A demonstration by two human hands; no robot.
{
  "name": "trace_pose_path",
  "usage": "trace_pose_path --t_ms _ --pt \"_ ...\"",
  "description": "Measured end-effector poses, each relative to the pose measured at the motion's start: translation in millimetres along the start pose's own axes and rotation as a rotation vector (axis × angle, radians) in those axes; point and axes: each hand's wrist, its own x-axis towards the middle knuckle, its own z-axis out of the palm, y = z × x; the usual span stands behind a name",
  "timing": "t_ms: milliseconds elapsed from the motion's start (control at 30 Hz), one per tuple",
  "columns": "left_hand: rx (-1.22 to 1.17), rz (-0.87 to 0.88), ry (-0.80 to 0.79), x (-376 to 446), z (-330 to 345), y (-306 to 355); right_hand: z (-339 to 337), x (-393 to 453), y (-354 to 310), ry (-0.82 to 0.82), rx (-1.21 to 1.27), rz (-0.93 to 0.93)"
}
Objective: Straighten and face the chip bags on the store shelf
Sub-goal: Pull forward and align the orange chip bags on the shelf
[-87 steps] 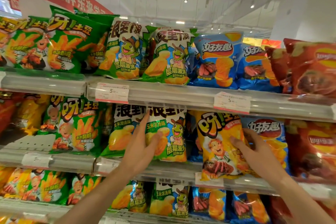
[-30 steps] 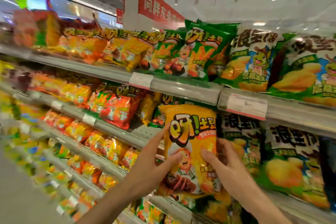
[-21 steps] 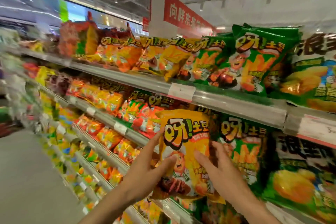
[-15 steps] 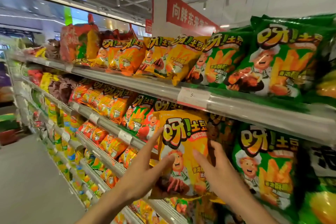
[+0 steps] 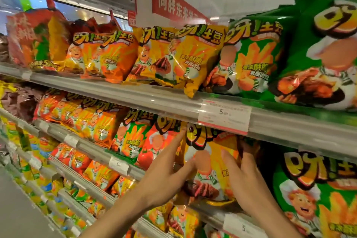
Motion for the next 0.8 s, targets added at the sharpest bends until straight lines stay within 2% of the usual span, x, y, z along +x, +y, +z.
trace_pose_path --t_ms 200,267,367,400,467,600,700,800 --pt "0.0 0.193 -0.082 29.8 -0.8 -17.1 10.4 -2.8 -3.0 0.282 -0.001 -0.026" --pt "0.086 0.262 -0.092 30.6 -9.7 -26.4 15.0 -4.4 -0.4 0.368 0.012 -0.02" --pt "0.387 0.479 0.076 35.7 -27.1 -54.8 27.6 -3.9 5.5 0.442 -0.151 -0.001" --pt "0.45 0.504 0.115 37.3 -31.1 -64.6 32.7 -3.6 7.9 0.483 -0.231 0.004" --pt "0.562 0.463 0.124 39.3 -35.5 -80.4 43.7 -5.3 9.6 0.574 -0.376 -0.004" --pt "0.708 0.403 0.042 39.8 -33.7 -101.8 63.7 -6.1 10.2 0.661 -0.772 -0.088" --pt "0.695 0.367 0.014 41.6 -28.9 -107.0 76.3 -0.1 7.2 0.616 -1.005 -0.141" --pt "0.702 0.358 0.019 42.2 -23.7 -108.1 81.6 7.0 9.2 0.549 -1.09 -0.117"
